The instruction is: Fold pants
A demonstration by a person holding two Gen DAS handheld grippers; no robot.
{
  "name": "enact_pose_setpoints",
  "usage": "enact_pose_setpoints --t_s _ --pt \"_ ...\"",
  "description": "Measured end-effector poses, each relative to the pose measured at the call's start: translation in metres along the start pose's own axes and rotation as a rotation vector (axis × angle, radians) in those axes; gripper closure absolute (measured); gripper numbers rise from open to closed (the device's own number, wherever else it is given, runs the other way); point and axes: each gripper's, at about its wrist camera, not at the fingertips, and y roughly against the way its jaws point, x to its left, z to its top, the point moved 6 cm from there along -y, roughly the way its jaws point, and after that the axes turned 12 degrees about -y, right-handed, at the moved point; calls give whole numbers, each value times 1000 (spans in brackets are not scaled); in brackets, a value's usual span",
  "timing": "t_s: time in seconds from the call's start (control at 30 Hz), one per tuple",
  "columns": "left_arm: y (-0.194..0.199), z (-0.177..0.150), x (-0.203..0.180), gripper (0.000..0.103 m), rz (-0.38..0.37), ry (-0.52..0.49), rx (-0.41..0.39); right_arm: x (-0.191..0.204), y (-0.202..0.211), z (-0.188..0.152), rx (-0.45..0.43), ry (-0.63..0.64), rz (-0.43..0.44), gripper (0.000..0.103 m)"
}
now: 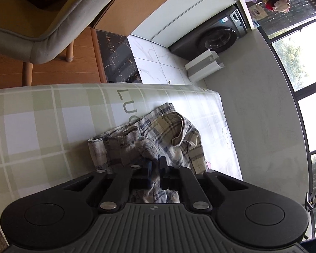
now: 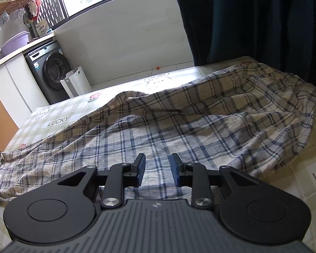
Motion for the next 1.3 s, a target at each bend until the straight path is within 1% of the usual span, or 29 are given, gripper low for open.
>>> enact_pose_setpoints --t_s 0.13,0.23,0.33,0.43,0.5,0.57,0.63,0.7,0.73,0.77,0.8,0.9,0.97,1.0,1.07,1.13,1.23,1.3 --pt "12 4 -7 99 -1 -59 -48 -19 12 5 -16 -25 -31 74" --pt "23 12 -15 100 -8 -93 -84 -31 20 4 -10 -6 -54 74" --pt "33 19 -24 100 -10 -130 -124 -34 27 -4 5 28 -64 74" --pt "40 22 -32 100 -5 -172 -150 -33 32 -16 34 39 -55 74" --pt "41 21 -30 100 3 -177 -151 -32 34 -24 56 28 -45 69" --pt "41 19 -27 100 11 -177 -141 -31 35 -32 84 4 -27 61" --pt "38 17 -24 100 22 -170 -128 -28 31 -39 109 -7 -10 60" --pt "37 15 -21 100 28 -163 -121 -27 25 -39 111 -25 -6 60" --pt "40 15 -18 100 28 -162 -118 -27 23 -38 109 -42 3 63" --pt "40 15 -18 100 27 -161 -118 -28 21 -34 106 -61 4 79" --pt "42 15 -18 100 24 -160 -119 -29 20 -31 102 -73 0 94" --pt "47 20 -23 100 6 -166 -136 -31 30 -16 51 -89 9 95" --pt "51 22 -26 100 -5 -185 -148 -30 42 -5 6 -73 -2 95" --pt "52 21 -25 100 -5 -194 -146 -31 45 -2 1 -67 -8 95" --pt "51 14 -20 100 17 -212 -125 -32 46 -4 28 -65 -23 95" --pt "45 6 -8 100 48 -213 -95 -36 43 -12 65 -64 -44 95" --pt "34 -3 14 100 87 -161 -55 -42 36 -26 107 -53 -71 95" --pt "31 -5 18 100 93 -166 -48 -44 35 -30 117 -58 -76 95"
